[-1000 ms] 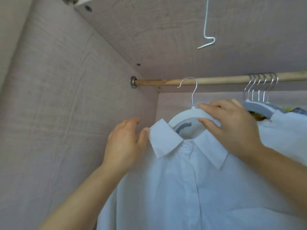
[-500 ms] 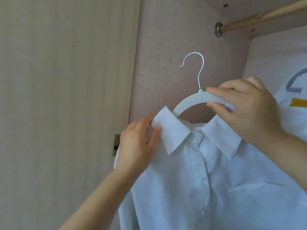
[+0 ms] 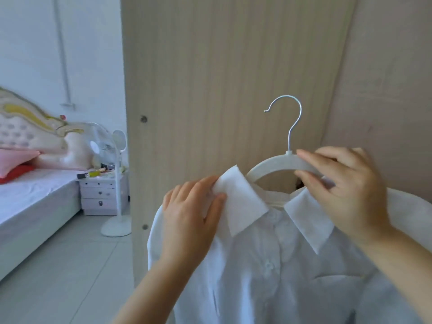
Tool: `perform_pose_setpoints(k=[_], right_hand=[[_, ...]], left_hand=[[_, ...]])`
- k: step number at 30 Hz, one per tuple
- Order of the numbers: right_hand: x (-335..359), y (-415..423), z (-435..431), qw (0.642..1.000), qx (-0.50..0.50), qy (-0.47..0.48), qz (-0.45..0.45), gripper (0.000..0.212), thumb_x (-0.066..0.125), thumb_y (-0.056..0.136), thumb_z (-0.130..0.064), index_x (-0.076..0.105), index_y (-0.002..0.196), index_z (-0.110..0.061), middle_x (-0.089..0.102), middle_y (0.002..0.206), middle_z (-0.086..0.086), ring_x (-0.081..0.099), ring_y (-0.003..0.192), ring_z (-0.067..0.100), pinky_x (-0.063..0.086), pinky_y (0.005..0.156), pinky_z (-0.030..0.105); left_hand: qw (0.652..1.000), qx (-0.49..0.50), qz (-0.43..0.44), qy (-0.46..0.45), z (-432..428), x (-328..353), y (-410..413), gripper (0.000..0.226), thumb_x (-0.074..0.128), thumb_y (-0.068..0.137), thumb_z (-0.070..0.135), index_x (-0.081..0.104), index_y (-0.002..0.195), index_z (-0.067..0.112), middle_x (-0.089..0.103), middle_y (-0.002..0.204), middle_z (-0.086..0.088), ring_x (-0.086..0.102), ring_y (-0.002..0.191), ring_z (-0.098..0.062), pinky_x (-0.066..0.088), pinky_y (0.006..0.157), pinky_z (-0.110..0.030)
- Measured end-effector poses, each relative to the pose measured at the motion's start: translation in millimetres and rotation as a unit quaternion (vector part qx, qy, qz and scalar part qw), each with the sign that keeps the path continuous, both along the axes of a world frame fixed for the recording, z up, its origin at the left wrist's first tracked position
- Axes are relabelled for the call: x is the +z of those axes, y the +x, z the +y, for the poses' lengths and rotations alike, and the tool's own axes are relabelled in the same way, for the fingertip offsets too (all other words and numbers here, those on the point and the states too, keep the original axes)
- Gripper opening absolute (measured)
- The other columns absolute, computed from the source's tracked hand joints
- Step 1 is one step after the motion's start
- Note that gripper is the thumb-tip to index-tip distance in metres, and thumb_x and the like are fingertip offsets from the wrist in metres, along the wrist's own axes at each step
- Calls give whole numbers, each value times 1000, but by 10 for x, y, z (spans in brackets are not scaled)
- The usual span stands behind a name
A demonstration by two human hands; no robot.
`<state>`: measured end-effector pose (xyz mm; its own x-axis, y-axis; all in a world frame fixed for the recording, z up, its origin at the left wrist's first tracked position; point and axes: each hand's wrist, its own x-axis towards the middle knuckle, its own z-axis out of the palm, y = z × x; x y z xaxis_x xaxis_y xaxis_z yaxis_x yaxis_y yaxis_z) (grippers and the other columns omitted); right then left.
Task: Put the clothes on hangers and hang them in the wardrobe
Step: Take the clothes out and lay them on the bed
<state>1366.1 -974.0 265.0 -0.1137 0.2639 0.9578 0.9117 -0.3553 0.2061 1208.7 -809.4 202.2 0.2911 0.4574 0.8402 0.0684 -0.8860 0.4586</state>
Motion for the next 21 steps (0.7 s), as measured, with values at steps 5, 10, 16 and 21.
perform_pose_setpoints(k=[5, 10, 16, 21], right_hand=[[-194, -699, 1019, 995, 94, -13, 17, 24, 69, 81, -17, 71, 104, -10, 67, 89, 9, 56, 69, 33, 40, 72, 32], [-412, -1550, 1993, 982, 185, -13, 28, 24, 67, 82, -22, 71, 103, -12, 67, 89, 7, 56, 69, 33, 40, 67, 32], [-715, -2624, 3112, 947, 315, -22, 55, 28, 60, 84, -29, 71, 105, -14, 67, 90, 4, 48, 78, 22, 39, 69, 28], [-974, -3374, 3988, 905, 416, -34, 83, 29, 72, 75, -19, 72, 103, -12, 68, 90, 6, 47, 83, 19, 40, 75, 26]], left_hand=[[994, 102, -14, -27, 636, -150, -979, 34, 52, 84, 38, 66, 107, 18, 64, 96, 4, 46, 93, -8, 29, 85, -22], [975, 220, 0, -40, 1202, -287, -2037, 28, 60, 79, 26, 68, 104, 16, 66, 95, 2, 46, 91, -8, 30, 81, -19], [936, 348, 22, -57, 1751, -505, -3267, 30, 56, 82, 32, 68, 103, 14, 68, 98, -1, 61, 93, -25, 32, 84, -21], [888, 451, 39, -79, 2151, -700, -4026, 29, 59, 80, 28, 68, 105, 15, 68, 100, 0, 61, 95, -26, 37, 89, -29]])
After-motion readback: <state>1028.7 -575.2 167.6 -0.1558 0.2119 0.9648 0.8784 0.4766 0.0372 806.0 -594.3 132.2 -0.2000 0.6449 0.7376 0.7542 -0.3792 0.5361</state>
